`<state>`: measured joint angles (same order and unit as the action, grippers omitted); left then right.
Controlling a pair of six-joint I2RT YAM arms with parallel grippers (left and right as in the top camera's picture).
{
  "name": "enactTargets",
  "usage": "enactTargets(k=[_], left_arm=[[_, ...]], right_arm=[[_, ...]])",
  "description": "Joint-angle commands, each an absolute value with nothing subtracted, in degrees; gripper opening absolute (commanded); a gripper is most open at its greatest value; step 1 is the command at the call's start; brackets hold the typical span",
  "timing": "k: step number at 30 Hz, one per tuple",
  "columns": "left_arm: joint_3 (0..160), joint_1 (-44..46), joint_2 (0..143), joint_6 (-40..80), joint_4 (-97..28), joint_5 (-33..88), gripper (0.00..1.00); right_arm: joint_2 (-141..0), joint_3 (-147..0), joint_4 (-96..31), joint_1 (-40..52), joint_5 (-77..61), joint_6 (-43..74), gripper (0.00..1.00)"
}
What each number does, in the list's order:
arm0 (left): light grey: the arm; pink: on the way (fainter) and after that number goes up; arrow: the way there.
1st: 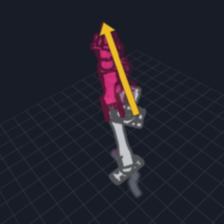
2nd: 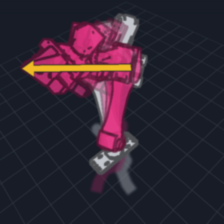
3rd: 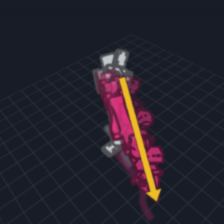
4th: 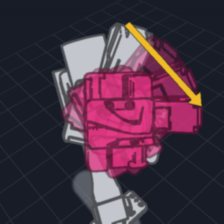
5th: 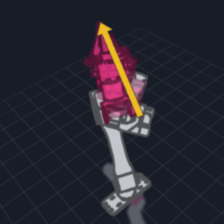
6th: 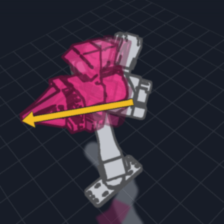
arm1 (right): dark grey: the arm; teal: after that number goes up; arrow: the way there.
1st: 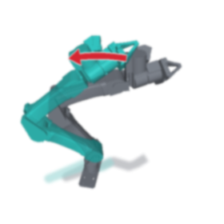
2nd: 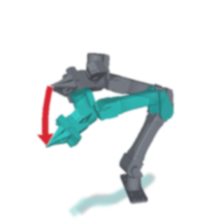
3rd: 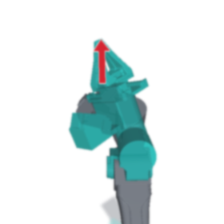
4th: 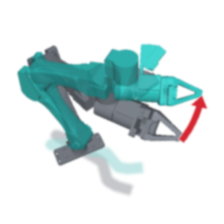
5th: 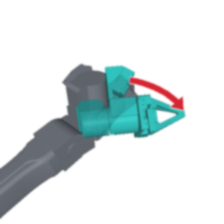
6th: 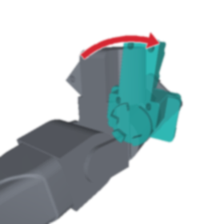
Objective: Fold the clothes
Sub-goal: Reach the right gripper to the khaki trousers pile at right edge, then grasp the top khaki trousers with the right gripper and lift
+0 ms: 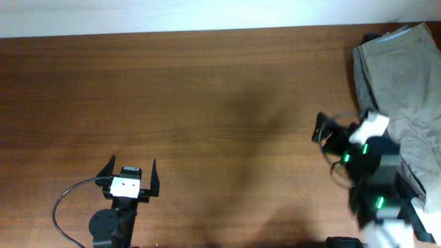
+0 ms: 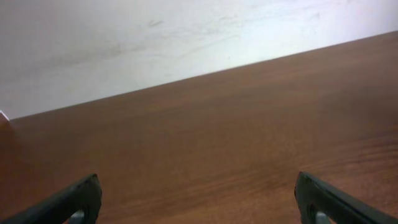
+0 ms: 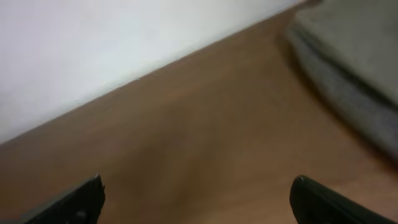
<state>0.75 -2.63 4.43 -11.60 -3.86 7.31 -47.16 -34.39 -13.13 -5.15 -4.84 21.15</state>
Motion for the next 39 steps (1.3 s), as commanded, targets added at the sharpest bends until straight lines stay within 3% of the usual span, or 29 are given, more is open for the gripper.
enactTargets(k=[1,5,7,17,19,24,34,35,36,37,39], left_arm=[[0.54,-2.39,3.92,-12.12,-3.99,7.20,0.99],[0.54,-2.39,3.92,-12.12,-3.97,7.20,0.99],[0.54,-2.39,3.92,-12.10,-3.97,7.20,0.99],[0.54,-2.39,3.92,-12.12,-3.99,7.20,0.99],[0.54,-2.39,3.92,-12.10,-3.97,7.20,0.99],[0.54,-2.39,3.92,-12.10,-3.99,7.20,0.99],[0.54,-2.39,3.92,-12.12,-3.99,7.20,0.99],[0.54,-2.39,3.92,-12.10,-3.97,7.20,0.99],[0.54,-2.39,3.92,-12.12,-3.97,7.20,0.99],[0.54,-2.39,3.92,-12.12,-3.97,7.20,0.99],[0.54,-2.39,3.92,-12.12,-3.99,7.20,0.99]], right_arm=[[-65.63,-56.12,-20.12,-10.87,-4.27,6.85,0.99],[-93.73,-90.94,-36.32,-18.41,5.15,-0.19,0.99],[-100.22,-96.71,-36.29,-18.39,11.55,-2.90,0.99],[-124.64,-97.80,-19.55,-18.57,15.25,-8.43,0.99],[-125.89,-97.80,-19.11,-18.79,14.79,-8.78,1.00],[-127.20,-97.76,-19.20,-22.04,8.14,-8.78,0.89],[-130.02,-97.69,-20.29,-22.55,1.48,-8.80,0.90],[-131.02,-97.69,-20.03,-22.59,2.00,-8.80,0.84],[-131.20,-97.69,-19.35,-22.59,2.15,-8.78,0.66],[-131.17,-97.80,-18.28,-22.57,2.15,-8.78,0.57],[-131.09,-98.87,-18.46,-22.59,2.26,-8.78,0.57]])
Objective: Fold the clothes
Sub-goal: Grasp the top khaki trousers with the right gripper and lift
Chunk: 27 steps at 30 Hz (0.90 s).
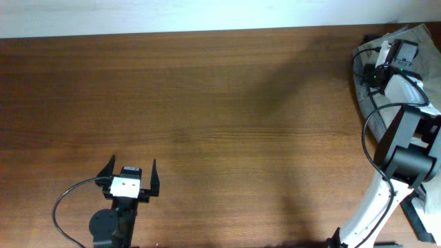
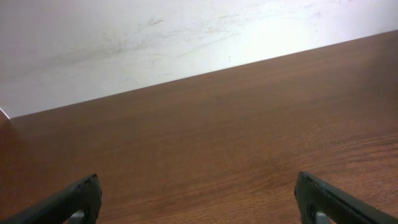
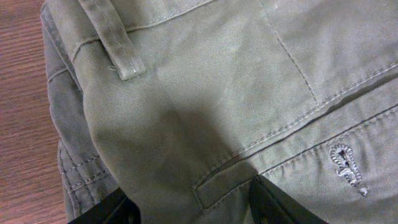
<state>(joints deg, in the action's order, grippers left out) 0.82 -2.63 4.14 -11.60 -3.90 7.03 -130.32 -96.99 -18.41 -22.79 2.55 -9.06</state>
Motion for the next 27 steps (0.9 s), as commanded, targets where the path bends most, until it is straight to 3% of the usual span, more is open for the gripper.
enactTargets(k=[1,5,7,13,19,23,27], left_arm=[[0.54,-2.39,3.92,-12.12,-3.99,7.20,0.99],[0.54,-2.39,3.92,-12.12,-3.99,7.20,0.99],[0.54,-2.39,3.92,-12.12,-3.99,7.20,0.99],[0.54,-2.39,3.92,-12.12,-3.99,7.20,0.99],[0.54,-2.39,3.92,-12.12,-3.97,7.20,0.99],[0.54,-2.39,3.92,-12.12,-3.99,7.20,0.99],[0.54,-2.39,3.92,-12.10,-3.99,7.20,0.99]], right_arm=[[-130.96,-99.35,-18.65,-22.57,2.37,-8.78,0.55],[-128.75,-99.46,-18.59,-22.57,2.37,-8.78,0.45],[-128.18,-99.46,-18.83,-22.57,2.35,-8.75,0.04],[-120.29,-99.57,-24.08,-22.52,2.35,-8.78,0.04],[-92.68,-99.57,-25.30,-22.11,9.28,-6.59,0.04],[-76.27,-100.62,-25.06,-16.49,9.26,-6.61,0.04],[-67.42,-101.58,-25.34,-4.10,0.27,-2.76,0.04]])
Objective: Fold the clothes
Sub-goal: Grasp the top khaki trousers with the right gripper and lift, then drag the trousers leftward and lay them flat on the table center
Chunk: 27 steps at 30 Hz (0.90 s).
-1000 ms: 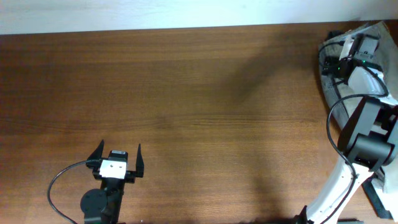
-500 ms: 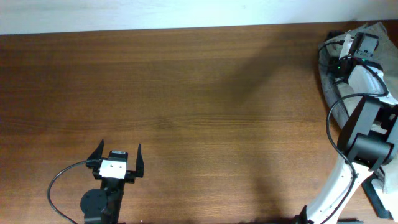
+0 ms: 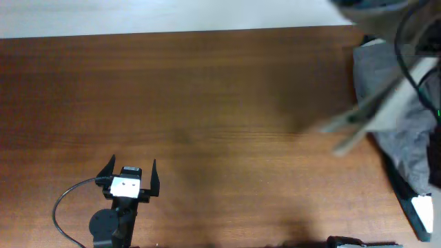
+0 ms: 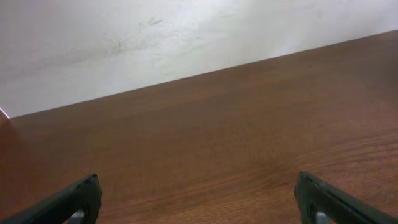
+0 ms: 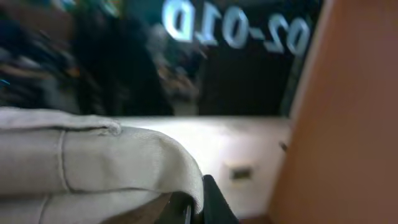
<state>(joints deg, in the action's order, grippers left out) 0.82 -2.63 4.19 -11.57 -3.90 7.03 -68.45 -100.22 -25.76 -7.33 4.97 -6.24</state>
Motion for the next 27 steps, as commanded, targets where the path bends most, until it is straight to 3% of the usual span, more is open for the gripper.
enactTargets(k=[1,7,9,11,14,19,20,21,23,27], left_arm=[[0.54,-2.39,3.92,-12.12,-3.99,7.20,0.99],[0.54,-2.39,3.92,-12.10,-3.97,7.20,0.99],[0.54,-2.39,3.92,-12.10,-3.97,7.20,0.99],[0.54,-2.39,3.92,-12.10,-3.99,7.20,0.99],[0.54,-2.39,3.92,-12.10,-3.99,7.20,0.99],[0.54,-2.39,3.92,-12.12,-3.97,7.20,0.99],[0.54,-2.39,3.92,-12.12,-3.97,7.20,0.99],[0.54,-2.39,3.92,-12.12,-3.99,7.20,0.99],[0.54,-2.39,3.92,-12.10,-3.99,7.20,0.99],[0.54,-2.39,3.92,-12.12,-3.97,7.20,0.99]], right_arm=[[-68.40,-101.58,-25.19,1.23,-6.17,0.43,0.04],[-83.22,-101.60,-19.49,24.29,-10.55,2.22,0.03],[-84.73,-101.60,-15.09,25.54,-7.62,2.22,0.04],[-85.03,-101.60,-13.78,24.56,13.02,-0.89,0.04],[-85.01,-102.98,-11.92,22.57,28.21,-13.45,0.04],[-86.21,-106.08,-13.91,26.55,16.73,-7.64,0.04],[-88.55,-106.08,-17.08,31.55,3.70,-6.55,0.69],[-90.17,-106.08,-19.68,35.31,1.45,-6.87,0.99],[-90.13,-106.08,-23.42,36.62,3.88,-7.18,0.99],[-89.34,-106.08,-38.57,30.35,5.17,-2.22,0.99]])
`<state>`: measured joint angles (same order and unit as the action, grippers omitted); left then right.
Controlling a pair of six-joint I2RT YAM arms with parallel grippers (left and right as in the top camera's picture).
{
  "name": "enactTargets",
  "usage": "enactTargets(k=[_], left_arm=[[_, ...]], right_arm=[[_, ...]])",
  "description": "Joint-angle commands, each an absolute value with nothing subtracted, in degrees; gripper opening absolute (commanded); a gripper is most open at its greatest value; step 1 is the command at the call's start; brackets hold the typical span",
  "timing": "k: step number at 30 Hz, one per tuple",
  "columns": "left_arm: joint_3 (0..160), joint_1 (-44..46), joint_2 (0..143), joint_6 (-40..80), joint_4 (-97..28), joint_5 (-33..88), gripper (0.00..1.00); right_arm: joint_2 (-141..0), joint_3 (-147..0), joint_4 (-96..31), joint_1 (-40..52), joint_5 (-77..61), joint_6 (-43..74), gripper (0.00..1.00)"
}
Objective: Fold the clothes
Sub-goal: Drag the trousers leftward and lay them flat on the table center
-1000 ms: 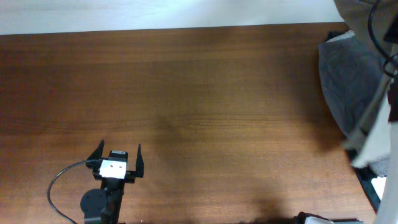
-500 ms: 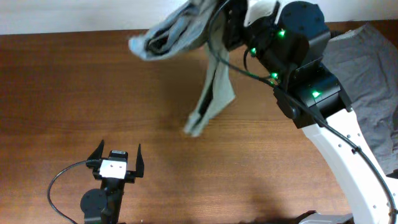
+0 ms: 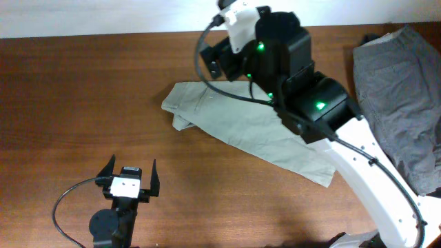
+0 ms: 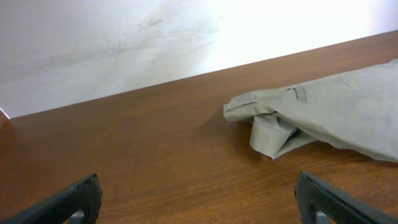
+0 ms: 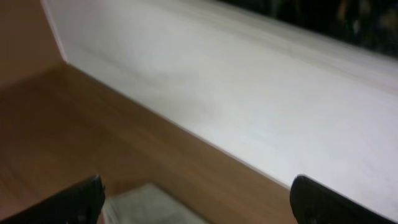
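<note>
Khaki trousers (image 3: 255, 134) lie spread slantwise on the middle of the wooden table, with a bunched waist end (image 3: 180, 110) at the left. The left wrist view shows that end (image 4: 273, 121) ahead and to the right. My right gripper (image 3: 219, 63) hangs above the trousers' far side, open and holding nothing. Its wrist view (image 5: 196, 208) looks at the wall, with a bit of khaki cloth (image 5: 140, 205) low between the fingers. At the near left my left gripper (image 3: 131, 172) rests open, apart from the trousers.
A pile of grey clothes (image 3: 400, 89) lies at the table's right edge. A white wall (image 5: 217, 93) runs along the far edge of the table (image 3: 69, 83). The right arm's white links (image 3: 358, 158) reach over the trousers' right end.
The right gripper was shut on khaki cloth held up in the air at the right. Now the trousers lie on the middle of the table and the gripper is open above them.
The right gripper was open near the clothes pile at the right. Then its fingers sat on the khaki trousers atop the pile. Then it held them aloft. Now they lie spread mid-table, let go. The left arm has stayed still.
</note>
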<state>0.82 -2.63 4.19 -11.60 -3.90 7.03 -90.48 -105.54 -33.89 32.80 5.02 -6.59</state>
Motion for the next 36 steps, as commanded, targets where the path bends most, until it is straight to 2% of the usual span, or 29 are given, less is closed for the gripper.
enactTargets(k=[1,4,10,11,14,18,27,28,30,31,33,34,36], left_arm=[[0.54,-2.39,3.92,-12.12,-3.99,7.20,0.99],[0.54,-2.39,3.92,-12.12,-3.99,7.20,0.99],[0.54,-2.39,3.92,-12.12,-3.99,7.20,0.99],[0.54,-2.39,3.92,-12.10,-3.99,7.20,0.99],[0.54,-2.39,3.92,-12.10,-3.99,7.20,0.99],[0.54,-2.39,3.92,-12.12,-3.99,7.20,0.99],[0.54,-2.39,3.92,-12.10,-3.97,7.20,0.99],[0.54,-2.39,3.92,-12.12,-3.99,7.20,0.99],[0.54,-2.39,3.92,-12.12,-3.97,7.20,0.99],[0.54,-2.39,3.92,-12.10,-3.97,7.20,0.99],[0.54,-2.39,3.92,-12.10,-3.99,7.20,0.99],[0.54,-2.39,3.92,-12.12,-3.99,7.20,0.99],[0.54,-2.39,3.92,-12.12,-3.97,7.20,0.99]], right_arm=[[-89.43,-106.08,-40.93,29.71,5.17,-0.19,0.99],[-90.17,-106.08,-50.00,29.04,4.71,5.30,0.99],[-96.05,-106.04,-53.65,32.03,2.52,10.81,0.99],[-98.78,-106.04,-53.47,32.88,1.65,9.17,0.99],[-111.85,-106.04,-50.94,37.60,-5.15,-6.02,0.99],[-120.53,-106.04,-46.19,38.00,-11.94,-15.55,0.99],[-131.61,-106.04,-35.53,38.28,-8.71,-18.61,0.99],[-131.90,-106.04,-34.00,38.28,-8.32,-18.61,0.93],[-131.96,-106.04,-28.51,38.30,-6.76,-17.65,0.21],[-131.96,-106.04,-26.04,38.28,-6.81,-16.86,0.04],[-131.96,-106.10,-22.87,38.28,-6.81,-14.41,0.04],[-131.85,-107.44,-19.07,38.28,-6.85,-8.32,0.04],[-131.85,-111.48,-16.78,38.70,-7.07,-4.34,0.04]])
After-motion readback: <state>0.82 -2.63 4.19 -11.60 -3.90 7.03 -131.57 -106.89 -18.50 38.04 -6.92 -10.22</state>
